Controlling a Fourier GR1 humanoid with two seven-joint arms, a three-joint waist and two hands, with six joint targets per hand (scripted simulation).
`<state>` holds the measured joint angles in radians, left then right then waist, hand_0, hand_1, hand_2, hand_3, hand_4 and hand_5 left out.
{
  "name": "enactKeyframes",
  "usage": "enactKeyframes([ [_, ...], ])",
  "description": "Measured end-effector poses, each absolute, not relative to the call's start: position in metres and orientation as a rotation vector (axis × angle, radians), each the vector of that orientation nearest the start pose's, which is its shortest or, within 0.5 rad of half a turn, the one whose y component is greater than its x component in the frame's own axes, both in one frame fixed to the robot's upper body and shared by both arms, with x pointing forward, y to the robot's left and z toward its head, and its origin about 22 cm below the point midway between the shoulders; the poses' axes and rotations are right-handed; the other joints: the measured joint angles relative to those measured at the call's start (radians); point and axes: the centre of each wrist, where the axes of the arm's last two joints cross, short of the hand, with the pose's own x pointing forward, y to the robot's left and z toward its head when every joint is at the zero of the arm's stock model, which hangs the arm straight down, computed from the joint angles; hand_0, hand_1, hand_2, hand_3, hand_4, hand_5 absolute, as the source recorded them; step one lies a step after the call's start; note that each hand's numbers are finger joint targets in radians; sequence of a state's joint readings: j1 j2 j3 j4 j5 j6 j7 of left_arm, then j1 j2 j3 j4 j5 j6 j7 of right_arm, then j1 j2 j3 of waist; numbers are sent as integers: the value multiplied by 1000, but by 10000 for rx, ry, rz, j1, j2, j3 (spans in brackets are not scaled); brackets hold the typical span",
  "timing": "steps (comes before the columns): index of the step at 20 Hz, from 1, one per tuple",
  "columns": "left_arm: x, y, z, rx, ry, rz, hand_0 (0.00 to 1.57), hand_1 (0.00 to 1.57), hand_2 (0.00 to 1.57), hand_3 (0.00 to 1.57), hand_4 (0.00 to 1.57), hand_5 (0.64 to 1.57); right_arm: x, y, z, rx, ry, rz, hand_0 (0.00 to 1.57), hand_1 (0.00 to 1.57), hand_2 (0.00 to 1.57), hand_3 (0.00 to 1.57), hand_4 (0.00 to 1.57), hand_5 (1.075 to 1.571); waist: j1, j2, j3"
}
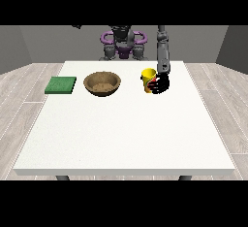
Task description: Pick the cup and pour the ball into the bowl, then pick the bowl and place it on the pad
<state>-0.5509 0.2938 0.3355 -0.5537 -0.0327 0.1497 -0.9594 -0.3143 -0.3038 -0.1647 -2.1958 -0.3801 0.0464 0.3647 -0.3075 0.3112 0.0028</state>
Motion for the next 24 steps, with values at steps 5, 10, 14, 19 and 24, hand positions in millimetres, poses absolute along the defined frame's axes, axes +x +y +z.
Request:
enactKeyframes([
  [5,355,314,-40,5530,-19761,-1820,1360,1360,1571,1571,1119,1499,235,-278,208,1666,-20288,1444,0,0,0,0,189,1558,386,-1106,-11],
  [10,382,282,-15,6570,-19380,-3487,1405,1405,1571,1571,1090,1543,248,-283,198,1565,-19924,1223,0,0,0,0,257,1560,623,-1551,-14],
  [14,400,263,5,8502,-18945,-4620,1415,1415,1571,1571,971,1562,255,-282,198,1801,-19891,1423,0,0,0,0,279,1560,319,-1551,-9],
  [19,411,232,12,9857,-18319,-5556,1415,1415,1571,1571,971,1562,261,-282,193,1912,-19797,1479,0,0,0,0,334,1564,229,-1581,-18],
  [24,421,217,24,11190,-18156,-6318,1371,1371,1571,1571,844,1565,267,-285,192,1776,-19891,1468,0,0,0,0,337,1563,359,-1430,-18],
])
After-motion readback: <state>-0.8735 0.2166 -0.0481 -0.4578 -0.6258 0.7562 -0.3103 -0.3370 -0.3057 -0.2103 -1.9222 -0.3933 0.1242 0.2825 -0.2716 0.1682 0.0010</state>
